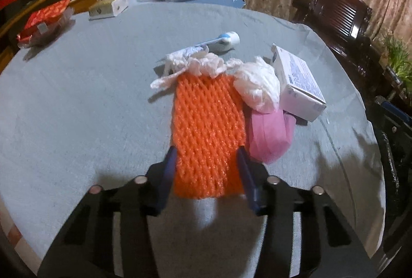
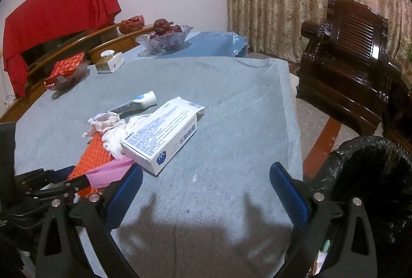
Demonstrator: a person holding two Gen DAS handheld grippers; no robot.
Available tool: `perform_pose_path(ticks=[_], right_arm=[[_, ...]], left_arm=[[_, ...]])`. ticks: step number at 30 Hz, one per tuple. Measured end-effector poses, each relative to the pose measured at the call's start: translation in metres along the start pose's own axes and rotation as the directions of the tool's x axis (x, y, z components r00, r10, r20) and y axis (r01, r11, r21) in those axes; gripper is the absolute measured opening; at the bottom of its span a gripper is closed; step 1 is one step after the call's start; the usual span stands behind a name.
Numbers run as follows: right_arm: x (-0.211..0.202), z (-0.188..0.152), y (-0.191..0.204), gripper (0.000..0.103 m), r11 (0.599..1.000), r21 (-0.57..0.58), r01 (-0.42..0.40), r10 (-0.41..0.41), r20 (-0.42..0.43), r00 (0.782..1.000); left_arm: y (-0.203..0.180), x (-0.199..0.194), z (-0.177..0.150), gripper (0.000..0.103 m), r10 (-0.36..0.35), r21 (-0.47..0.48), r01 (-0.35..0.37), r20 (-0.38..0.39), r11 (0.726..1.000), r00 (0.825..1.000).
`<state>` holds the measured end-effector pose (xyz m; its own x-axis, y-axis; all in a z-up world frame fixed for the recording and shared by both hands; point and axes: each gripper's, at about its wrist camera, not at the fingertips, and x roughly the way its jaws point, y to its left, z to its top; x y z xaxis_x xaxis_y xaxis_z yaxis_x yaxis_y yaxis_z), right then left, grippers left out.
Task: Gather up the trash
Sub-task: 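Grasp the second orange foam net with the left tool while the right tool grasps the white box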
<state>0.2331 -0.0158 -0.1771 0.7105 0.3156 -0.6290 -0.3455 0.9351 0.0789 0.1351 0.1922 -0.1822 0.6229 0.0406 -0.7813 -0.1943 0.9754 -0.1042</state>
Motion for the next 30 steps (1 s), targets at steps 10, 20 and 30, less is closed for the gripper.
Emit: perform_pose_path(ticks=[10, 20, 30], right_arm=[[0.007, 0.002, 0.008, 0.097, 1.0, -0.011, -0.013, 0.013, -0.008, 1.0], [0.024, 0.01, 0.021, 0.097, 1.0, -0.005, -0.016, 0.016, -0.021, 1.0], [0.051, 0.021, 0.047, 0.097, 0.999, -0.015, -0.043, 0.042, -0.042, 0.998]], left_arm=[[0.0, -0.006, 0.003, 0.01, 0.026, -0.005, -0.026, 0.036, 1.0, 0.999], [0.009, -0.02, 0.008, 0.009, 0.046, -0.032, -0.044, 0.082, 0.999, 0.996], [0.017, -0.019, 0.01, 0.009, 0.055, -0.044, -0.051, 0.086, 0.998, 0.995]])
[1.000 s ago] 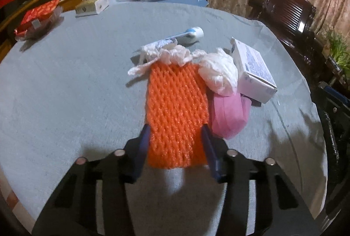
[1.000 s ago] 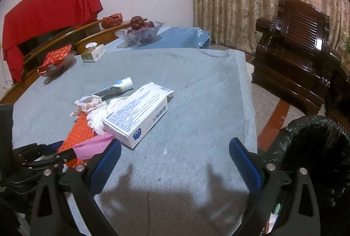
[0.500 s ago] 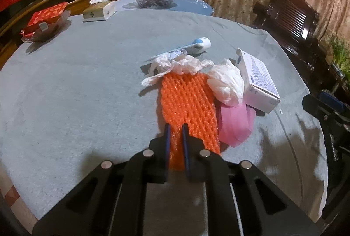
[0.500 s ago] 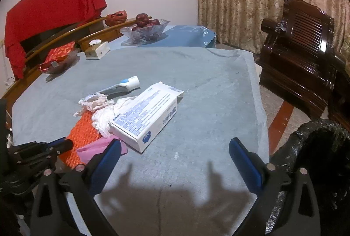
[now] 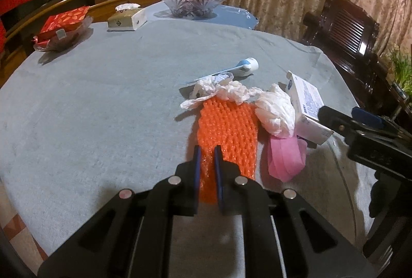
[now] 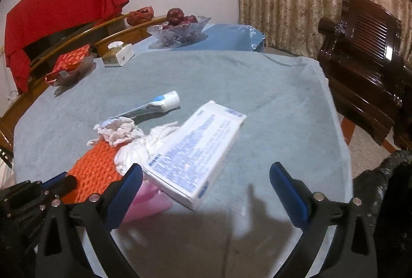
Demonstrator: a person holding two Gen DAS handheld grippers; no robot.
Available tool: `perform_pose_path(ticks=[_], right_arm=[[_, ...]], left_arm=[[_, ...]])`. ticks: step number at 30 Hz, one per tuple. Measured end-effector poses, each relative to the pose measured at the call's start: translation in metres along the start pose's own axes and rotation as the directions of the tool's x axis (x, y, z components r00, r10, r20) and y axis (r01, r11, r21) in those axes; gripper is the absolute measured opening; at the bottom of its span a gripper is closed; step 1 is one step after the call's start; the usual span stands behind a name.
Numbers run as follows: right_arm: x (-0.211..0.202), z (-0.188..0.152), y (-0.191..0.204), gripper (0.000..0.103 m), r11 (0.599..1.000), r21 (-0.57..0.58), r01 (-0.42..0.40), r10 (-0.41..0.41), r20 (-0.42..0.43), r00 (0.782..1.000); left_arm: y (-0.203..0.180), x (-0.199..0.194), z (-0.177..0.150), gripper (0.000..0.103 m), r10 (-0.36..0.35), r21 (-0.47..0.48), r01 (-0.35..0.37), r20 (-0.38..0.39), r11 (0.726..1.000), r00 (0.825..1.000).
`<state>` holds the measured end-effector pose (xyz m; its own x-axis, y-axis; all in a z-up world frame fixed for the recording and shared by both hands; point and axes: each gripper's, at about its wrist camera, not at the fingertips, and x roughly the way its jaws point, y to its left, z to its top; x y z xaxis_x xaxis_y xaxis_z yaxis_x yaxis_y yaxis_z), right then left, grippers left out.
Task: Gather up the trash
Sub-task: 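Grasp the second orange foam net with the left tool while the right tool grasps the white box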
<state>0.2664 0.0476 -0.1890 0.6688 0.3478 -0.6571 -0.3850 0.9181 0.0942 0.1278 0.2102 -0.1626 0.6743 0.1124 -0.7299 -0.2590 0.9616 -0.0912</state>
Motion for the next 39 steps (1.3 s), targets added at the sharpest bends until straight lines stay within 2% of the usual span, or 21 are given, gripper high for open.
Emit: perform_pose_path(ticks=[6, 10, 12, 14, 18, 19, 23, 28, 39], right_arm=[[0.018, 0.0, 0.009, 0.097, 1.0, -0.009, 0.013, -0.013, -0.042, 0.999], [0.021, -0.006, 0.006, 0.097, 1.0, -0.013, 0.02, -0.02, -0.062, 0.998], [0.019, -0.009, -0.001, 0.097, 0.999, -0.012, 0.036, -0.037, -0.067, 0.997], [0.015, -0.012, -0.013, 0.097, 0.998, 0.007, 0.054, -0.054, -0.073, 0.996], [0.007, -0.014, -0.03, 0.097, 0.994, 0.013, 0.105, -0.103, -0.079, 0.992], [0.005, -0.015, -0.033, 0.097, 0.994, 0.016, 0.111, -0.11, -0.078, 0.991], [0.001, -0.014, -0.042, 0.097, 0.994, 0.048, 0.098, -0.094, -0.068, 0.993], [0.009, -0.008, -0.036, 0.097, 0.997, 0.048, 0.06, -0.057, -0.061, 0.997], [0.031, -0.008, -0.03, 0.096, 0.997, 0.029, 0.068, -0.066, -0.077, 0.995]], left_arm=[[0.002, 0.005, 0.001, 0.01, -0.005, -0.006, 0.005, -0.012, 1.0, 1.0], [0.003, 0.008, -0.001, 0.014, -0.015, -0.013, 0.014, -0.027, 1.0, 1.0], [0.004, 0.008, -0.002, 0.02, -0.015, -0.019, 0.014, -0.024, 1.0, 1.0], [0.004, 0.008, -0.002, 0.036, -0.015, -0.025, 0.015, -0.021, 1.0, 1.0], [0.0, 0.006, -0.002, 0.051, -0.021, -0.014, 0.021, -0.014, 1.0, 1.0], [-0.001, 0.006, -0.002, 0.058, -0.018, -0.01, 0.017, -0.011, 1.0, 1.0], [-0.005, 0.01, -0.003, 0.069, -0.017, -0.001, 0.017, -0.018, 1.0, 1.0], [-0.006, 0.02, -0.003, 0.07, -0.004, 0.014, 0.005, -0.042, 1.0, 0.999], [-0.005, 0.035, -0.004, 0.077, -0.016, 0.001, 0.016, -0.069, 1.0, 0.997]])
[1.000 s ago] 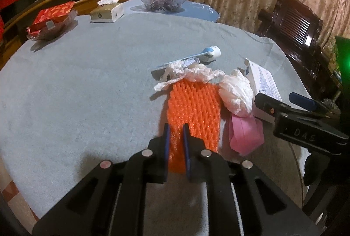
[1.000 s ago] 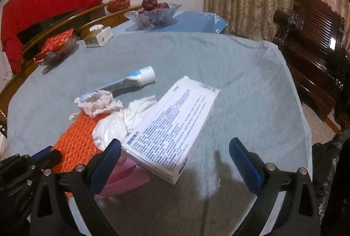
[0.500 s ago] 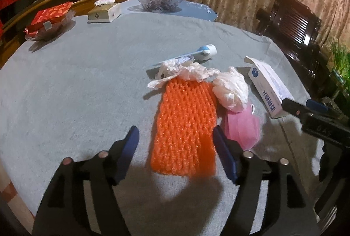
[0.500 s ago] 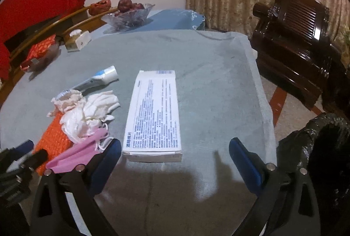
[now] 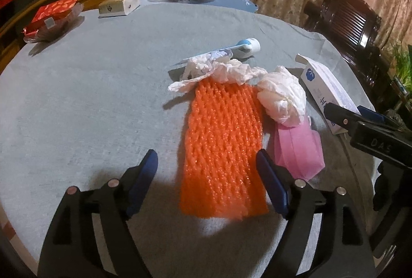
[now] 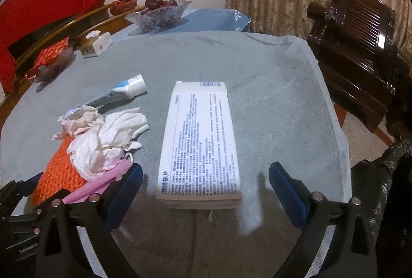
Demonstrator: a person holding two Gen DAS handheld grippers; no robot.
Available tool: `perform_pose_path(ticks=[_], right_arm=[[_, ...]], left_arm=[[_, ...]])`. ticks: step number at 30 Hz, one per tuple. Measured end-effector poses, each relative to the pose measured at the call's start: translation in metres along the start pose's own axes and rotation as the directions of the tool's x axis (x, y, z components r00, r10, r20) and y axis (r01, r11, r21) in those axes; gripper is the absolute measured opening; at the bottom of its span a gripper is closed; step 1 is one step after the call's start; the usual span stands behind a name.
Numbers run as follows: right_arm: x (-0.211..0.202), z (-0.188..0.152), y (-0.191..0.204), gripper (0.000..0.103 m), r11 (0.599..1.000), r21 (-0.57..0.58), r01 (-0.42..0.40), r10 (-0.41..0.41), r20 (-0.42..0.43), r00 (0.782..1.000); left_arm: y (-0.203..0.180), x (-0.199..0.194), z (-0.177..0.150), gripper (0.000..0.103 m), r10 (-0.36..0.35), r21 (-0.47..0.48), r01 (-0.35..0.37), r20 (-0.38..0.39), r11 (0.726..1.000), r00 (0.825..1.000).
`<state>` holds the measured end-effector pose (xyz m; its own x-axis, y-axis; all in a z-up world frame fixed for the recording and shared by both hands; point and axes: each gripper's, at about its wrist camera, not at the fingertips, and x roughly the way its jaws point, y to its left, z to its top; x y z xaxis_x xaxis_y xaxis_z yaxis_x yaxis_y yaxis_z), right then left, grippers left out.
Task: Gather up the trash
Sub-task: 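Grasp the second orange foam net with the left tool while the right tool grasps the white box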
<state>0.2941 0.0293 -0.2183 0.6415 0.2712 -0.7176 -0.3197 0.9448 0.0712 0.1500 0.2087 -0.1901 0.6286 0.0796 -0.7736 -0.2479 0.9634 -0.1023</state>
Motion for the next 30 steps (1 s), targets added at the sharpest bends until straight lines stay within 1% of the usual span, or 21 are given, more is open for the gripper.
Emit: perform_pose_path(ticks=[3, 5, 7, 8, 9, 10, 11, 12, 13, 14, 18, 19, 22, 30], right_arm=[[0.005, -0.001, -0.002, 0.095, 1.0, 0.007, -0.01, 0.01, -0.018, 1.0], [0.008, -0.001, -0.003, 0.088, 1.0, 0.011, -0.021, 0.021, -0.032, 0.999], [0.011, -0.001, -0.002, 0.082, 0.999, 0.011, -0.031, 0.031, -0.043, 0.999], [0.011, -0.001, -0.002, 0.077, 0.999, 0.01, -0.034, 0.034, -0.046, 0.998], [0.012, -0.001, -0.001, 0.074, 0.999, 0.008, -0.037, 0.037, -0.048, 0.998], [0.012, -0.001, -0.001, 0.07, 0.999, 0.004, -0.041, 0.041, -0.049, 0.998], [0.013, -0.001, 0.0, 0.066, 0.999, 0.0, -0.042, 0.042, -0.049, 0.998], [0.012, -0.001, 0.0, 0.063, 0.999, -0.004, -0.043, 0.043, -0.048, 0.998], [0.012, -0.001, 0.001, 0.057, 0.999, -0.009, -0.042, 0.042, -0.048, 0.998], [0.012, -0.001, 0.002, 0.057, 0.999, -0.012, -0.041, 0.041, -0.047, 0.998], [0.009, -0.001, 0.0, 0.055, 0.999, -0.014, -0.048, 0.047, -0.045, 0.998], [0.007, -0.001, 0.0, 0.055, 0.999, -0.015, -0.047, 0.047, -0.042, 0.998], [-0.001, 0.0, -0.004, 0.055, 0.999, -0.007, -0.048, 0.048, -0.03, 0.998], [-0.03, 0.004, -0.012, 0.055, 0.998, -0.008, -0.065, 0.065, 0.001, 0.998]], left_arm=[[0.0, 0.003, 0.0, 0.082, -0.012, 0.001, 0.012, -0.008, 1.0, 1.0], [-0.002, 0.005, 0.0, 0.083, -0.01, 0.008, 0.011, -0.01, 1.0, 1.0], [-0.003, 0.006, 0.001, 0.082, -0.008, 0.014, 0.009, -0.01, 1.0, 1.0], [-0.003, 0.006, 0.001, 0.077, -0.011, 0.014, 0.011, -0.007, 1.0, 1.0], [-0.003, 0.005, 0.001, 0.074, -0.02, 0.016, 0.02, -0.005, 1.0, 1.0], [-0.003, 0.005, 0.002, 0.066, -0.027, 0.016, 0.027, -0.004, 1.0, 1.0], [-0.004, 0.004, 0.002, 0.053, -0.039, 0.017, 0.039, -0.002, 0.999, 0.999], [-0.006, 0.003, 0.003, 0.045, -0.06, 0.018, 0.06, -0.001, 0.998, 0.998], [-0.007, 0.003, 0.004, 0.032, -0.07, 0.017, 0.07, -0.003, 0.997, 0.998], [-0.009, 0.003, 0.004, 0.028, -0.07, 0.017, 0.07, -0.002, 0.997, 0.998], [-0.012, 0.0, 0.005, 0.019, -0.067, 0.021, 0.066, 0.007, 0.998, 0.998], [-0.012, -0.002, 0.005, 0.013, -0.068, 0.022, 0.068, 0.011, 0.997, 0.998], [-0.014, -0.01, 0.008, 0.009, -0.067, 0.017, 0.067, 0.025, 0.998, 0.997], [-0.023, -0.047, 0.01, 0.009, -0.061, 0.036, 0.059, 0.076, 0.998, 0.995]])
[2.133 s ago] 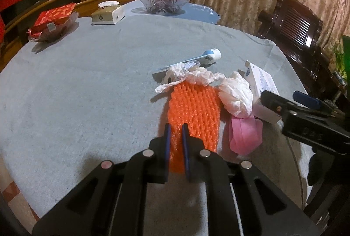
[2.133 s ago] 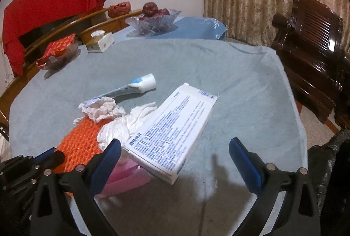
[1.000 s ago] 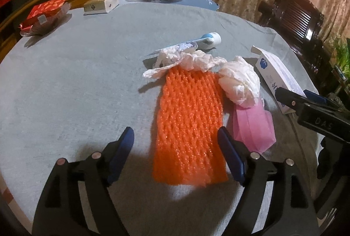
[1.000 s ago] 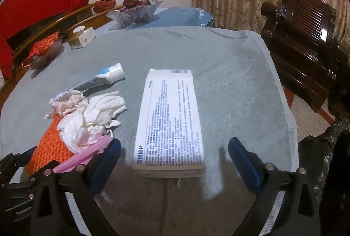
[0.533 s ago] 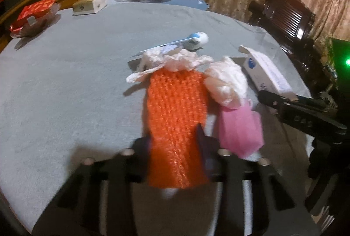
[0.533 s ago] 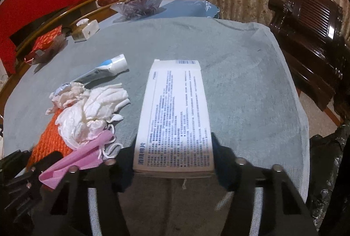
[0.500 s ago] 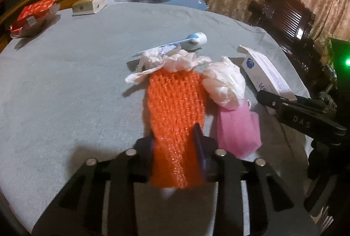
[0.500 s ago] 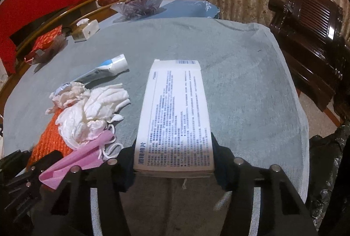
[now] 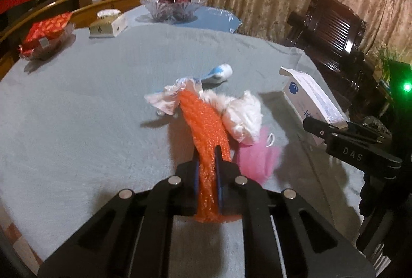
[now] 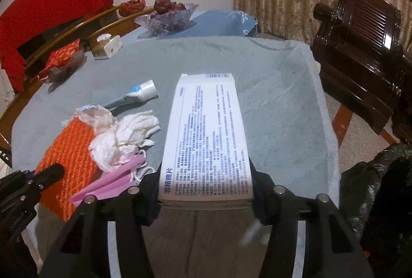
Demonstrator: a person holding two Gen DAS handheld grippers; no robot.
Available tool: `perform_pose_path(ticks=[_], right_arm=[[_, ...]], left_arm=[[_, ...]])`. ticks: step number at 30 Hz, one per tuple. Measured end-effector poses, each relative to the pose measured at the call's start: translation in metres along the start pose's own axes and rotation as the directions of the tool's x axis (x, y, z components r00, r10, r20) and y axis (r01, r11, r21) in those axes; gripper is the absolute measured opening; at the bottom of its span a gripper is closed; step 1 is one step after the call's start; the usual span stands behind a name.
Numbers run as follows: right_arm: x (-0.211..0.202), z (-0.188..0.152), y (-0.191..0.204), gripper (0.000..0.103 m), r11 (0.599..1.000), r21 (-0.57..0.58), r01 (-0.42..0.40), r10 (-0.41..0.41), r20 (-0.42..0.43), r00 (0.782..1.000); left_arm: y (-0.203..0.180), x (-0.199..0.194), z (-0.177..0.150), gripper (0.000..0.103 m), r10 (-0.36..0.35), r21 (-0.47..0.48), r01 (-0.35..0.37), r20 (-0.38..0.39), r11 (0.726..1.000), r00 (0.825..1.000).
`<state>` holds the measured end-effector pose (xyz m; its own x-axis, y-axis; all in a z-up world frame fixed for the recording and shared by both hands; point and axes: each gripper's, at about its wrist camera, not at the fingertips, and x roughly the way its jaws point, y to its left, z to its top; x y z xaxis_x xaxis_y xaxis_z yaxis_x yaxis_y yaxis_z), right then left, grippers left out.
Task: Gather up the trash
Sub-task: 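Carry the foam net and white box over the bin and open both tools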
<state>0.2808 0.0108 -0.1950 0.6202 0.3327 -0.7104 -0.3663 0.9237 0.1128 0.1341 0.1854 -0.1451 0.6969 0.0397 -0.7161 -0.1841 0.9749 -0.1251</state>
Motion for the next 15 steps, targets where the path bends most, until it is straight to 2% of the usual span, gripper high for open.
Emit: perform_pose_path(ticks=[15], right_arm=[[-0.068, -0.006, 0.004, 0.055, 0.999, -0.02, -0.028, 0.03, 0.089, 0.996]], left_arm=[[-0.019, -0.058, 0.01, 0.009, -0.027, 0.012, 0.026, 0.105, 1.0, 0.994]])
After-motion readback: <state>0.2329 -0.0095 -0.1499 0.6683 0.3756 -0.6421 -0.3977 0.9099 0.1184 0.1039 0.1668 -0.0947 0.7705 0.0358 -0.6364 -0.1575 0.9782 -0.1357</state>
